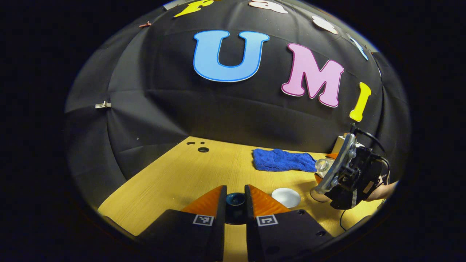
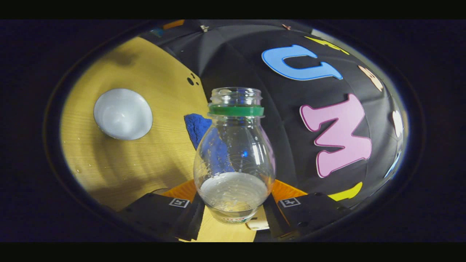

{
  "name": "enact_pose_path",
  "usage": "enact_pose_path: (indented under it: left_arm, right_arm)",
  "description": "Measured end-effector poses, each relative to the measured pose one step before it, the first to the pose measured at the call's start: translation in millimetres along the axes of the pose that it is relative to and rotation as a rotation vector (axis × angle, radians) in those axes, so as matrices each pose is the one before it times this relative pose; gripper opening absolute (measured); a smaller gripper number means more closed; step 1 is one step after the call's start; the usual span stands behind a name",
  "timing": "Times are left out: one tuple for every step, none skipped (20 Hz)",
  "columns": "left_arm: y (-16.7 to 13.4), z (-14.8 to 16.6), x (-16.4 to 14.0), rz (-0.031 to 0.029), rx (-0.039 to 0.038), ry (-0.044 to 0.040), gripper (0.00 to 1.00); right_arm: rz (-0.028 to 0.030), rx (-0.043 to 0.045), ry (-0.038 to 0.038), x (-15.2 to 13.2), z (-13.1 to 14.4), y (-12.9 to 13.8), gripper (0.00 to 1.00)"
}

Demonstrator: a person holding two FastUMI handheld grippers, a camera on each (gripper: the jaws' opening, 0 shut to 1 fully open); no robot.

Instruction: Open the teacup lid with one hand, grasp the water bottle and pour water into the teacup with the other hand; after pouring, place the water bottle on the coaster and then close the teacup lid.

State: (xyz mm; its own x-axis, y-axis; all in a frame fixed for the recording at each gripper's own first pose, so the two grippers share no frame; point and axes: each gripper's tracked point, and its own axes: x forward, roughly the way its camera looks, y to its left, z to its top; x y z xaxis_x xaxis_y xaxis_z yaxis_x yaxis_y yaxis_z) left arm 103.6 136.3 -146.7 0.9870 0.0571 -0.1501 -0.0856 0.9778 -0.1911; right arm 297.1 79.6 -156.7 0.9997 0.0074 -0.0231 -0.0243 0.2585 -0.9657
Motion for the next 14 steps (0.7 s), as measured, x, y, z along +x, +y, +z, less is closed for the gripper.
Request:
enact_pose_path:
  left_arm:
    - [3.26,0.21,2.32,-0.00340,-0.00270,0.00179,0.28]
    - [3.62,-1.03,0.64,-0.00277,-0.00095,0.00244,0.28]
    - [3.99,0.00,1.05,-0.00119,0.00106,-0.00031,0.28]
    - [4.02,-0.85,0.62,0.00156,0.00122,0.00116,0.28]
    - [4.26,0.30,1.11,0.00346,-0.00074,0.00060,0.28]
    - [3.79,-0.53,0.58,0.00211,-0.00311,0.00080,0.28]
    - [3.35,-0.48,0.28,-0.00060,-0.00519,0.00222,0.28]
    - [2.43,-1.55,1.61,0.00145,-0.00250,0.00227,0.28]
    - [2.81,-1.38,-0.08,0.00139,-0.00029,0.00363,0.28]
    - [2.74,-1.58,-0.27,0.00161,0.00177,0.00204,0.28]
    - [2.50,-0.24,-0.22,0.00227,0.00254,0.00181,0.28]
    - [1.05,-1.43,0.63,0.00044,0.00238,0.00124,0.28]
    - [1.58,-0.50,0.62,0.00336,0.00192,0.00242,0.28]
    - [0.62,-1.57,-0.59,0.00002,-0.00058,0.00278,0.28]
  right_arm:
    - [0.00563,-0.02682,-0.00787,2.91,0.67,4.37,0.74]
    - [0.01200,-0.02648,-0.00569,1.92,1.62,5.47,0.74]
    - [0.00642,-0.03134,-0.00767,2.92,1.95,4.10,0.74]
    - [-0.00496,-0.03250,-0.00755,-0.50,1.99,0.18,0.74]
    - [-0.00189,-0.02598,-0.00982,3.16,1.26,1.61,0.74]
    - [0.00152,-0.01875,-0.00761,2.37,2.35,2.94,0.74]
    - [0.00343,-0.01213,-0.00524,2.63,2.26,2.00,0.74]
    - [0.00446,-0.00576,-0.00267,0.95,2.17,2.47,0.74]
    - [0.00370,-0.00234,-0.00537,1.57,0.87,2.38,0.74]
    - [0.00314,-0.00150,-0.00669,0.99,1.24,2.84,0.74]
    - [0.00292,-0.00772,0.00049,2.87,0.73,2.68,0.74]
    - [0.00072,-0.01057,-0.00061,0.81,0.74,1.46,0.74]
    - [-0.00031,-0.01162,-0.00465,1.11,0.60,1.04,0.74]
    - [-0.00033,-0.01439,-0.00407,0.72,0.55,1.78,0.74]
